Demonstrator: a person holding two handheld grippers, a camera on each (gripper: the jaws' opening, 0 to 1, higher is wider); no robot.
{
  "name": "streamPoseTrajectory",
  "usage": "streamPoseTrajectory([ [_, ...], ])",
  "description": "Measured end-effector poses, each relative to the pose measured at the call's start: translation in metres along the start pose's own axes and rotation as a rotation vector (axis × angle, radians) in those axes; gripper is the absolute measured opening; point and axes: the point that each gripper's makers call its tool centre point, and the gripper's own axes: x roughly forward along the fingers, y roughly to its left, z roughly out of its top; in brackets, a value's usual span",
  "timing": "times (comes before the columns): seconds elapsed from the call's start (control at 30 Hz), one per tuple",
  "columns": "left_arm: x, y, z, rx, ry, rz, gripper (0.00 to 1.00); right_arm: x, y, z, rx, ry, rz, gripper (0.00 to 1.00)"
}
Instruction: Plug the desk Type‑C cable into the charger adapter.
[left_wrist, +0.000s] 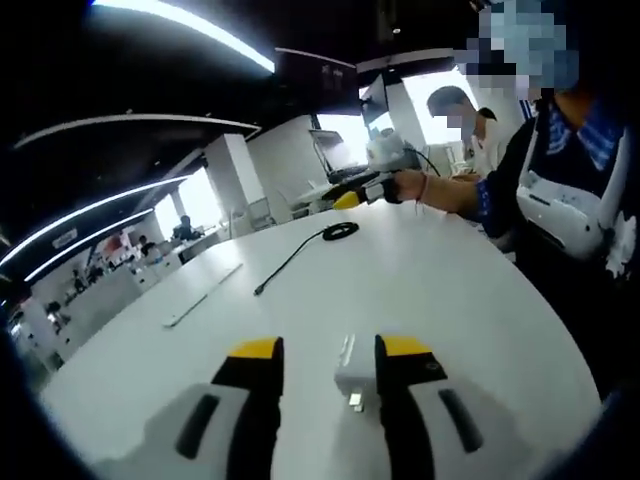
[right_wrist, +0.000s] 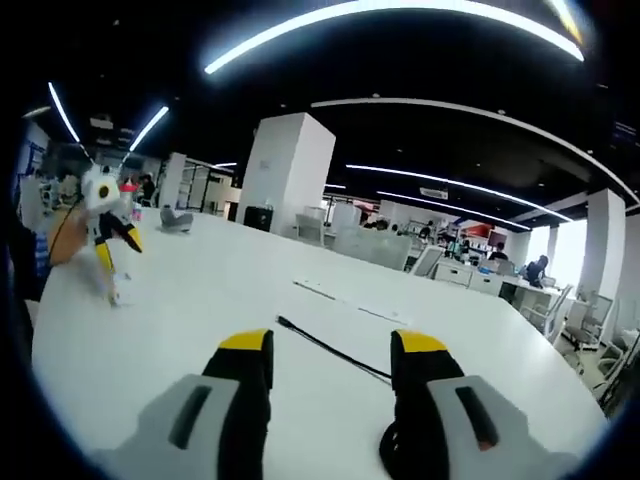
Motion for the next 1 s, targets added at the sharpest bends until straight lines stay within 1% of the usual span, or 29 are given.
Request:
streamPoseTrajectory([
  [0.07,0.003,-0.003,0.000,0.013,0.006,-0.002,0.36,0.007,-0.002,0.005,-0.058,0.018,0.001,0.38],
  [0.1,0.003,-0.004,-0.001,0.018,0.007,-0.004,0.36,0.011,-0.003,0.008,-0.075,0.014,-0.004,0.36],
  [0.17,0.005,-0.007,0.000,0.035,0.007,-0.008,0.36,0.018,-0.005,0.012,-0.082,0.017,-0.001,0.32],
  [0.23,0.006,-0.008,0.001,0.040,0.005,-0.008,0.35,0.023,-0.007,0.015,-0.100,0.022,0.002,0.26],
  [0.3,0.006,-0.008,0.002,0.043,0.003,-0.008,0.35,0.029,-0.008,0.016,-0.130,0.032,0.001,0.16],
  [0.4,0.008,-0.009,0.001,0.053,0.008,-0.003,0.35,0.037,-0.008,0.017,-0.163,0.043,-0.006,0.10],
  [0.5,0.008,-0.010,0.001,0.057,0.008,-0.002,0.35,0.044,-0.005,0.014,-0.154,0.055,0.003,0.07],
  [0.57,0.008,-0.010,0.002,0.059,0.003,-0.002,0.35,0.050,-0.003,0.010,-0.164,0.077,0.003,0.04],
  [0.63,0.008,-0.010,0.002,0.060,0.005,-0.002,0.35,0.053,-0.004,0.010,-0.171,0.085,-0.005,0.01],
  [0.73,0.009,-0.010,0.001,0.062,0.009,-0.001,0.35,0.060,-0.006,0.011,-0.189,0.100,-0.030,0.00],
  [0.8,0.009,-0.010,0.001,0.062,0.008,-0.004,0.34,0.066,-0.005,0.013,-0.185,0.109,-0.036,0.00],
  [0.87,0.010,-0.011,0.000,0.060,0.012,-0.005,0.34,0.074,-0.003,0.010,-0.205,0.139,-0.036,0.00],
  [1.0,0.009,-0.009,0.001,0.067,0.009,-0.002,0.34,0.087,0.001,0.009,-0.236,0.153,-0.024,0.00],
])
